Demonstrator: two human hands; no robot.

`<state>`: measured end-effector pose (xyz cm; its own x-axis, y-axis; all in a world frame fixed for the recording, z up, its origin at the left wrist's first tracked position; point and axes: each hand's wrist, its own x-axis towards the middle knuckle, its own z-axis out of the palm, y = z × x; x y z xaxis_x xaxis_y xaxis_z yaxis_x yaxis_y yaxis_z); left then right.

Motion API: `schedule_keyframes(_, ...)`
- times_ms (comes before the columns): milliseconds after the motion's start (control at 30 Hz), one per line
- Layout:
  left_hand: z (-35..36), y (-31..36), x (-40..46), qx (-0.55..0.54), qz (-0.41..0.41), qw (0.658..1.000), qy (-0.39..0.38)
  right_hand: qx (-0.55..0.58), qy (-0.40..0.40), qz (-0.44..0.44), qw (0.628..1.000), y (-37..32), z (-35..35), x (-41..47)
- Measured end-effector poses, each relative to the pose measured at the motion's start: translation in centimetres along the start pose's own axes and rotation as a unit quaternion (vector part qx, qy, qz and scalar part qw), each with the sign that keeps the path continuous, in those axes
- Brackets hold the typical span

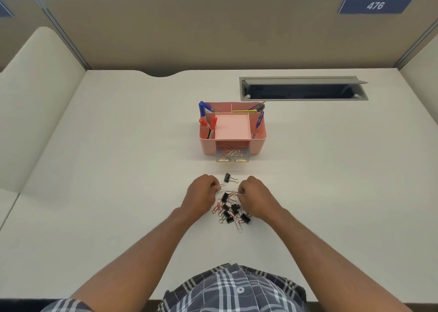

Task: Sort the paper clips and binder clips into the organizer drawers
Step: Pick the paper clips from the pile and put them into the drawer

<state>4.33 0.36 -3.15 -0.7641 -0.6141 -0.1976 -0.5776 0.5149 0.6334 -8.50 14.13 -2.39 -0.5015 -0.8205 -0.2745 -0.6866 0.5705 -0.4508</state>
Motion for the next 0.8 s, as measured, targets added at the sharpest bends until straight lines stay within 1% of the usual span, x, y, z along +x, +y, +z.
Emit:
schedule_keyframes(167,-0.1,-0.2,-0.2,-0.028,-0.009,1.000,0.010,-0.008,0.010,-0.014,1.000,0.2,0.0,-0.3)
schedule_keyframes(333,-0.3,0.4,-0.5,-0.049,-0.003,0.998,0.030,-0.007,0.020,-0.007,1.000,0.2,-0.1,-0.3)
schedule_keyframes(400,-0.6,0.7,-0.5,-0.058,0.006,0.997,0.042,0.009,0.014,0.005,1.000,0.3,-0.4,-0.2)
schedule_keyframes(533,-1.4,1.5,-0.2,-0.080,0.023,0.994,0.073,0.094,0.027,0.024,0.995,0.1,-1.6,-0.1)
schedule_keyframes(600,-1.9,2.1,0.1,-0.092,0.039,0.990,0.096,0.128,0.052,0.012,0.990,-0.4,-2.7,-0.1)
schedule_keyframes(700,-2.8,3.2,1.0,-0.097,0.068,0.984,0.132,0.166,0.135,-0.018,0.977,-1.5,-4.8,0.2)
schedule_keyframes(800,-3.8,4.4,2.5,-0.063,0.096,0.981,0.154,0.140,0.202,-0.048,0.968,-2.4,-6.7,1.5)
